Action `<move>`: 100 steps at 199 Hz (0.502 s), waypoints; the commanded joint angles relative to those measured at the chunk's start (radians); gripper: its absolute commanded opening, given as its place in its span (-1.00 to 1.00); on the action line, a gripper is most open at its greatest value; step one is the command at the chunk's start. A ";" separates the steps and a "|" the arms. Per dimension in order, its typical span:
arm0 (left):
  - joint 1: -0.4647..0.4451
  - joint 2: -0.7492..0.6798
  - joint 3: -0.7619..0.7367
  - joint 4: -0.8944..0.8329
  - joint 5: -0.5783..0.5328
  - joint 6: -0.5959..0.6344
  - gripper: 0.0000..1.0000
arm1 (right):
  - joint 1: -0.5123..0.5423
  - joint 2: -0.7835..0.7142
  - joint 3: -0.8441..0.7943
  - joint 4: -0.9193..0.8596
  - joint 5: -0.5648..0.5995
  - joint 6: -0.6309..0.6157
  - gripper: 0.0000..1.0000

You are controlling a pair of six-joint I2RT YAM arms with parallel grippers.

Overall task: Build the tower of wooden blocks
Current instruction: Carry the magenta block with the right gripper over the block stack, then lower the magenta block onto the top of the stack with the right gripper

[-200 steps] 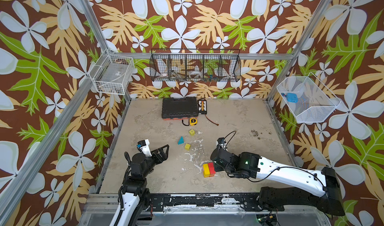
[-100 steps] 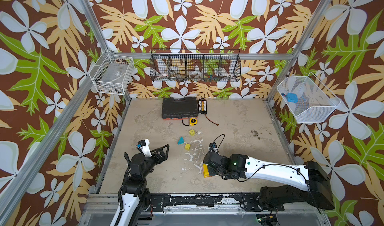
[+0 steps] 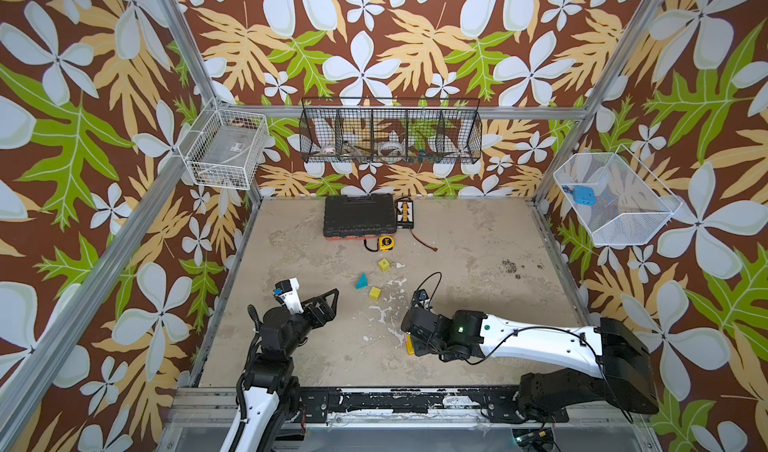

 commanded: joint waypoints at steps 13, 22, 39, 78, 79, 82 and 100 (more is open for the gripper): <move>0.002 0.000 -0.002 0.024 0.002 0.008 1.00 | 0.003 0.017 0.016 -0.015 0.025 0.015 -0.84; 0.003 -0.002 -0.001 0.024 0.002 0.008 1.00 | 0.003 0.021 0.018 -0.016 0.026 0.015 -0.83; 0.001 0.000 -0.001 0.023 0.003 0.008 1.00 | 0.004 0.033 0.022 -0.014 0.023 0.012 -0.83; 0.002 -0.002 -0.004 0.022 0.005 0.008 1.00 | 0.004 0.052 0.033 -0.015 0.021 0.010 -0.82; 0.001 -0.002 -0.004 0.023 0.005 0.008 1.00 | 0.004 0.053 0.033 -0.016 0.020 0.010 -0.82; 0.002 -0.002 -0.003 0.023 0.005 0.007 1.00 | 0.004 0.054 0.034 -0.016 0.022 0.010 -0.81; 0.002 -0.003 -0.003 0.023 0.006 0.008 1.00 | 0.005 0.058 0.039 -0.025 0.030 0.013 -0.73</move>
